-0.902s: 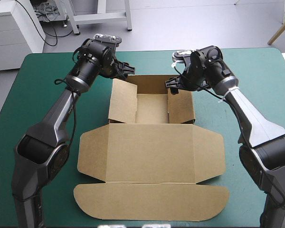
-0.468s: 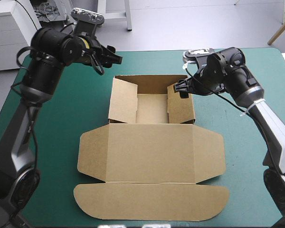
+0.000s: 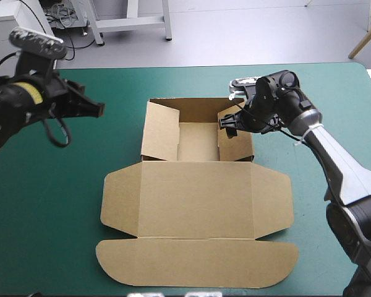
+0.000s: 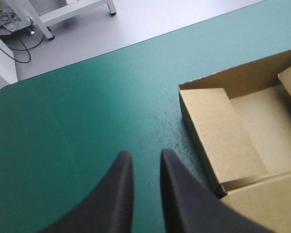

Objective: Fold the box

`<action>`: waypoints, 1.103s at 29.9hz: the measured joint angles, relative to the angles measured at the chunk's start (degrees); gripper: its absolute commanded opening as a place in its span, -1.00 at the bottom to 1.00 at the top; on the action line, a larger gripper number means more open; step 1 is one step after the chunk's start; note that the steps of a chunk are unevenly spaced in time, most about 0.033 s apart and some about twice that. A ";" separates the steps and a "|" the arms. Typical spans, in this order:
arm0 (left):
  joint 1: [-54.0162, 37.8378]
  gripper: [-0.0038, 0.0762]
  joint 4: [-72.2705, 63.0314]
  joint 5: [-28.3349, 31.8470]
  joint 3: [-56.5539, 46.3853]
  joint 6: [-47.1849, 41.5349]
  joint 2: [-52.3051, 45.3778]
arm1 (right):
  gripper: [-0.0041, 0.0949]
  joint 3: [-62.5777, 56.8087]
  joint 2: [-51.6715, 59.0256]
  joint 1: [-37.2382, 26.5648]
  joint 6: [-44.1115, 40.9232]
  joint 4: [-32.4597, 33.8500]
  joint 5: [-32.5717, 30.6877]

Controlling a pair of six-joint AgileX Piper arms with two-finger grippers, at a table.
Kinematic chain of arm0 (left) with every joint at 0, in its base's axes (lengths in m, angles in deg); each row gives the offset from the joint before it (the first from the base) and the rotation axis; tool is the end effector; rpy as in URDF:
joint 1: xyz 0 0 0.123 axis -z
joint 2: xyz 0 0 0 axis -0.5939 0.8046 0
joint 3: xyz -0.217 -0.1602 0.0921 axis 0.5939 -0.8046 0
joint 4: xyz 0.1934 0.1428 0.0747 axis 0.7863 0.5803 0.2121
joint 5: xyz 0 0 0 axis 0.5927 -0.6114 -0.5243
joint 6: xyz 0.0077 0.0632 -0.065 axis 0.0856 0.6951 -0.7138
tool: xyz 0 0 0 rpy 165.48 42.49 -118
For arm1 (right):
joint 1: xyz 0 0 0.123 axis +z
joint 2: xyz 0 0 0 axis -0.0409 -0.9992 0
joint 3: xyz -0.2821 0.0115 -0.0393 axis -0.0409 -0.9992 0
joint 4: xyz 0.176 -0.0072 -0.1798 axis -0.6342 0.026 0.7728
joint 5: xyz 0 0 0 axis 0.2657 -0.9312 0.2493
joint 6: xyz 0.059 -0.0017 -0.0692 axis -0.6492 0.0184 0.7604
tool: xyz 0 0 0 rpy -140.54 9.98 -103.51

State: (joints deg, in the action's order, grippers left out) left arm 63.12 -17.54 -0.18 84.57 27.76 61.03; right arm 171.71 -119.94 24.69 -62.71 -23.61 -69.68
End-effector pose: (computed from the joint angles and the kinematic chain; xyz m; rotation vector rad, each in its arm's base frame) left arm 0.1999 -0.0756 0.5172 0.3524 2.1348 -0.0041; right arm 0.3624 0.1497 0.3304 -0.2764 2.7456 0.1687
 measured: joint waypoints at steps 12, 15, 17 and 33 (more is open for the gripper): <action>0.00 -0.93 -0.90 0.00 -23.33 0.06 -25.66 | 0.71 -0.26 -7.40 0.00 -0.29 0.00 3.92; 0.00 -0.93 -2.05 0.00 -28.14 0.01 -30.63 | 0.63 -0.26 -8.00 0.00 -0.29 0.00 4.58; 0.00 -0.93 -2.46 0.00 -31.18 0.01 -33.87 | 0.55 -0.26 -8.56 -0.05 -0.50 -0.04 4.86; 0.00 -0.93 -4.00 -0.06 -37.15 0.01 -42.00 | -0.96 -0.03 -9.56 -3.27 -1.75 -2.12 5.27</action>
State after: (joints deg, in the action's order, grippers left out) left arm 63.12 -21.54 -0.24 47.42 27.77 19.03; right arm 171.67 -129.50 21.43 -64.46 -25.73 -64.41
